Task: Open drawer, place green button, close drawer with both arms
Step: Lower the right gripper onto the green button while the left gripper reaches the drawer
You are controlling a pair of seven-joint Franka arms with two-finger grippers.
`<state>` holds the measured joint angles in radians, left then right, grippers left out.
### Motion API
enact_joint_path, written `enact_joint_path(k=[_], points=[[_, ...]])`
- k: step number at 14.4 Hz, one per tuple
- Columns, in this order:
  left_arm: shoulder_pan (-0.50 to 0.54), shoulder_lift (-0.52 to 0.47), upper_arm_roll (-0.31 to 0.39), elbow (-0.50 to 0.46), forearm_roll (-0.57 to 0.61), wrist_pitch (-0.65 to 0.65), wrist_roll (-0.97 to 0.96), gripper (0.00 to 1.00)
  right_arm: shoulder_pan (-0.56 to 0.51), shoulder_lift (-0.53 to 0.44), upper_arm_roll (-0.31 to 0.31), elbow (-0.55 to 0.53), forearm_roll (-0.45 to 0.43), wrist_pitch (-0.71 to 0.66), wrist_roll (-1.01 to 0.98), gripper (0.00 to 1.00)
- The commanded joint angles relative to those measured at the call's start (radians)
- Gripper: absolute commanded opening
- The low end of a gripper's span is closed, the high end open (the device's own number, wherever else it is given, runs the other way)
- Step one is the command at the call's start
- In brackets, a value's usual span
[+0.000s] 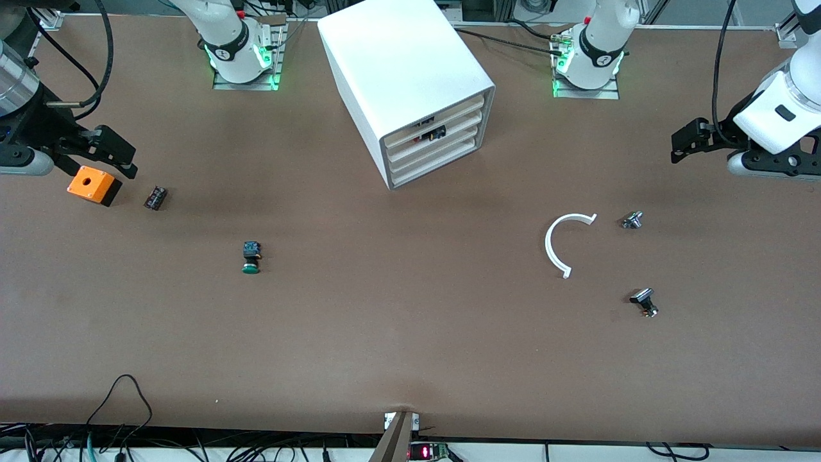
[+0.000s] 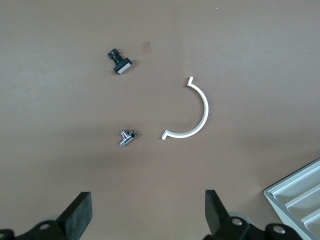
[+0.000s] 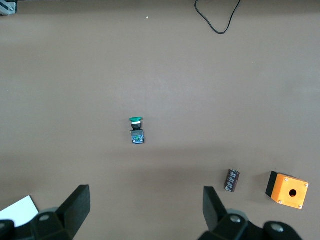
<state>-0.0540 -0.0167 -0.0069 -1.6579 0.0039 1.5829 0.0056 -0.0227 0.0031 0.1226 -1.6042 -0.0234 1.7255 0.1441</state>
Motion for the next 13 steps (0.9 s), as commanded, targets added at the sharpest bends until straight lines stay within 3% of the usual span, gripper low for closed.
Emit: enact_joint_path(k=[1,10,13], points=[[-0.006,0.004,0.002,0.018,0.019,-0.020,0.004,0.99,0.003,0.008,0.000,0.029,0.011,-0.030,-0.009,1.00],[-0.009,0.006,-0.005,0.017,0.013,-0.038,0.014,0.99,0.044,0.064,0.003,0.024,0.013,-0.092,0.012,1.00],[-0.010,0.046,-0.005,0.018,-0.121,-0.104,0.019,0.99,0.061,0.126,0.003,0.024,0.014,-0.063,0.014,1.00]])
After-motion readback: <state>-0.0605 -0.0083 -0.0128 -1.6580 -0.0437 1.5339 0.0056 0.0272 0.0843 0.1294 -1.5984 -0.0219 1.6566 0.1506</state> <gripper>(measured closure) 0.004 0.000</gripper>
